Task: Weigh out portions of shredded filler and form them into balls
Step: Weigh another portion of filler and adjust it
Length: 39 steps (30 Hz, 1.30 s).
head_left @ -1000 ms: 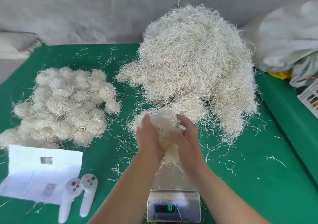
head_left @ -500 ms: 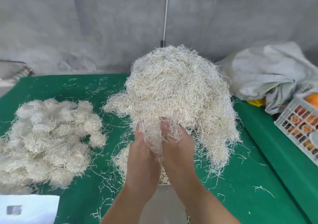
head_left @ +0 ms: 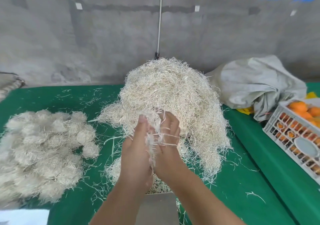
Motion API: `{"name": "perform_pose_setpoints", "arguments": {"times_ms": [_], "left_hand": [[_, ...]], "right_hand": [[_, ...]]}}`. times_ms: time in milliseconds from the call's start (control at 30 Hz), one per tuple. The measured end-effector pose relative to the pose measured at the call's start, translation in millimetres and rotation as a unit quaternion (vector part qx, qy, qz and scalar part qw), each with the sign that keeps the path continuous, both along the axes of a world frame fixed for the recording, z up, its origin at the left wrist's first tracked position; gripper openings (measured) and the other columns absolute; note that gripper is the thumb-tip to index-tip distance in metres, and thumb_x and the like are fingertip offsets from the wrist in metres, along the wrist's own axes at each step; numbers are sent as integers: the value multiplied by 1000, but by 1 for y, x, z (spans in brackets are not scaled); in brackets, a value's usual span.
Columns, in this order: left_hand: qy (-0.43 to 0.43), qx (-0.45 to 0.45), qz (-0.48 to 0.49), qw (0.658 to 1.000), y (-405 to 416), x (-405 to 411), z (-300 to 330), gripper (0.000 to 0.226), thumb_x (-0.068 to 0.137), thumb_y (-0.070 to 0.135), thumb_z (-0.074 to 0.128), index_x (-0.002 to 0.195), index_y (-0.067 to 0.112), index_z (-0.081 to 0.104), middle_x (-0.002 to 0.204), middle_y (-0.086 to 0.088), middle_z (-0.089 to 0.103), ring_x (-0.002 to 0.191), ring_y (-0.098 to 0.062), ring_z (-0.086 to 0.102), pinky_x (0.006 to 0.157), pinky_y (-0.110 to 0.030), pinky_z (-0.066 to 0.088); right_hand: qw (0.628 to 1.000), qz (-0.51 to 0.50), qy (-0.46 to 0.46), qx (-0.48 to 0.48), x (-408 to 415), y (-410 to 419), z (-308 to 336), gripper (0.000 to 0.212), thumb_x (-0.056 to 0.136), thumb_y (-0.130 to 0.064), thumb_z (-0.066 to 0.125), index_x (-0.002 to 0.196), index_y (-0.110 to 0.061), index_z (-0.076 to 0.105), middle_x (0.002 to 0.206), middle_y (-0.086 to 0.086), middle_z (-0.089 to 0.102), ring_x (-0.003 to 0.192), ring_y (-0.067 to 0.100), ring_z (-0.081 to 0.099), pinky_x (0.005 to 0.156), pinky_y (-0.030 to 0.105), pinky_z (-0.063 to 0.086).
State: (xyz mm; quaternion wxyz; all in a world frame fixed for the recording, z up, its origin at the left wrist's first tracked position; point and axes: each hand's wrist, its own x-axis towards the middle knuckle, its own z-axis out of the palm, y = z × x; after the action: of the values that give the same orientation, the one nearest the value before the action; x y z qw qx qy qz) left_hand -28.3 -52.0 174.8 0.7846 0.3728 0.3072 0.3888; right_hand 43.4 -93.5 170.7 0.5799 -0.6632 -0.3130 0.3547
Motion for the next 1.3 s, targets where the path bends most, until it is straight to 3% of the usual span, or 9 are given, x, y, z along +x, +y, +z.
{"name": "perform_pose_setpoints", "arguments": {"times_ms": [100, 233, 367, 433, 567, 800, 1033, 1200, 1300], "left_hand": [[-57, -15, 31, 998, 15, 0, 5, 49, 93, 62, 60, 103, 18, 81, 103, -11, 79, 97, -28, 77, 94, -52, 55], [84, 132, 34, 987, 4, 16, 11, 30, 100, 55, 56, 92, 31, 72, 70, 2, 74, 63, -14, 73, 52, -30, 55], [216, 335, -13, 917, 3, 23, 6, 34, 100, 50, 45, 125, 73, 49, 147, 5, 55, 141, -11, 47, 123, -28, 25], [139, 275, -34, 951, 5, 20, 17, 43, 92, 56, 45, 126, 81, 42, 166, 17, 24, 153, -3, 19, 127, -42, 13], [13, 174, -14, 985, 7, 26, 31, 30, 91, 68, 49, 119, 67, 61, 124, 43, 60, 109, 27, 53, 93, -20, 39], [-22, 264, 124, 956, 17, 38, 90, 24, 91, 39, 59, 110, 30, 72, 96, 15, 78, 83, 5, 71, 65, -11, 51], [-26, 156, -6, 987, 5, 21, 114, 50, 77, 60, 64, 118, 33, 76, 116, 5, 77, 112, -13, 71, 103, -37, 51], [-80, 82, -27, 993, 6, 16, 120, 59, 87, 63, 64, 126, 19, 72, 122, -11, 75, 114, -28, 72, 110, -50, 47], [-153, 1, 2, 988, 23, 16, 123, 75, 89, 69, 61, 135, 10, 62, 128, -20, 70, 116, -37, 69, 110, -53, 47]], "right_hand": [[993, 17, 94, 70, -16, 6, 21, 52, 98, -52, 54, 145, -62, 36, 158, -14, 40, 129, 10, 52, 108, 37, 42], [981, -13, 181, 68, -24, 4, 25, 79, 89, -83, 42, 151, -34, 49, 141, -1, 66, 131, 19, 61, 115, 53, 41], [949, -116, 276, 100, -12, 2, 24, 66, 95, -60, 65, 145, -18, 52, 120, 8, 76, 111, 26, 73, 106, 51, 52], [943, -123, 287, 116, -3, 5, 28, 59, 96, -52, 69, 143, -23, 50, 125, 4, 73, 115, 23, 71, 106, 50, 51], [948, -134, 240, 159, -1, 10, 39, 45, 88, -43, 82, 122, -34, 55, 97, -18, 78, 87, -1, 75, 62, 18, 58], [967, -96, 125, 200, 9, 32, 106, 60, 76, -72, 70, 92, -14, 77, 84, 2, 79, 77, 16, 77, 71, 36, 57], [948, -32, -93, 303, 6, 33, 111, 17, 98, -46, 51, 99, -47, 68, 95, -10, 74, 93, 8, 70, 82, 35, 57], [921, -75, -309, 223, 8, 27, 110, 61, 86, -61, 46, 144, -57, 26, 138, -23, 30, 139, -2, 26, 117, 29, 22], [947, 18, -231, 223, 1, 22, 115, 77, 69, -77, 44, 144, -66, 28, 140, -29, 35, 144, -6, 30, 121, 28, 23]]}}
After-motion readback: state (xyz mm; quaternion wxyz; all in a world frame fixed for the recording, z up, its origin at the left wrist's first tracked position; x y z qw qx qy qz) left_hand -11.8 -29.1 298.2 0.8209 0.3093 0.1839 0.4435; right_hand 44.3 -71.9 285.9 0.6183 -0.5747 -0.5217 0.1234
